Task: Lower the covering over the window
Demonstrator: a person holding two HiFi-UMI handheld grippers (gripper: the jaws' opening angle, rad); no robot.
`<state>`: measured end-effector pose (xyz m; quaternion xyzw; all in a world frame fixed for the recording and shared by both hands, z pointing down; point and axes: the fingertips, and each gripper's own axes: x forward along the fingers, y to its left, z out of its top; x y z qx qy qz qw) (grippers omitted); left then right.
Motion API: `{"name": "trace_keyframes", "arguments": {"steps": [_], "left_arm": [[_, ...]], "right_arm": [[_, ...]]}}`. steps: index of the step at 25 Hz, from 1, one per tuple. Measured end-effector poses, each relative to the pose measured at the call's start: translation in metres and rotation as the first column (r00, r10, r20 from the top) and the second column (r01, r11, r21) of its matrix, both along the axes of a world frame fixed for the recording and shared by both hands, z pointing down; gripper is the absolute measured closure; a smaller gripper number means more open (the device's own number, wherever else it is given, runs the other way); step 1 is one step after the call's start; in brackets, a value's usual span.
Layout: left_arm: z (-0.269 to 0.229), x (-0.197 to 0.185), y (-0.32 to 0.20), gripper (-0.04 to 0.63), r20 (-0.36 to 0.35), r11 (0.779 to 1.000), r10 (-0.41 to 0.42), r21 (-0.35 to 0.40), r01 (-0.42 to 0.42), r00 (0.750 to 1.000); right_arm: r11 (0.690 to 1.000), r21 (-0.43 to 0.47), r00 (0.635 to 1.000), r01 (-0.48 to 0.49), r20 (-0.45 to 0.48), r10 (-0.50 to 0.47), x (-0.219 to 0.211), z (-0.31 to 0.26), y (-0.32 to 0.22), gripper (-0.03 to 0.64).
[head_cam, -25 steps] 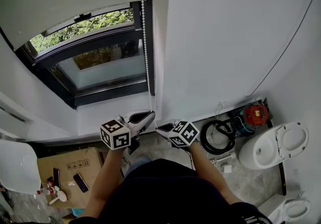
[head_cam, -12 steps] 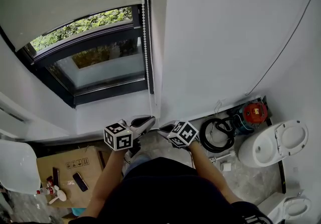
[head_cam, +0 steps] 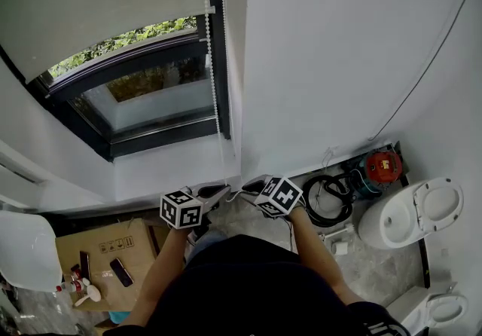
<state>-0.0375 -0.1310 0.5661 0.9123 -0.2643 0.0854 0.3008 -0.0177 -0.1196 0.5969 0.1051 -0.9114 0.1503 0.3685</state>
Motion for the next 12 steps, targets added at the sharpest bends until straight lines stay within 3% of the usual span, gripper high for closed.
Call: {"name": "trace_keyframes", "arguments": {"steps": [7,9,12], "left_arm": [[0.032,0.004,0.017,0.584,0.035,0.997,0.025,-0.068,-0.023,0.999],[0.034,0.004,0.018,0.584,0.032,0.997,0.023,-0.074,-0.020,0.999],[0.035,0.004,0.017,0.584,0.035,0.997,0.021,-0.070,-0.018,0.999]], "right_arm": [[0.998,0.066,0.995,0.017,0.098,-0.024,0.004,-0.064,-0.008,0.555],[0.995,0.093,0.993,0.037,0.111,-0.047,0.004,-0.081,-0.006,0.517],[0.990,0.141,0.984,0.030,0.169,-0.054,0.003,-0.109,-0.006,0.515]]}}
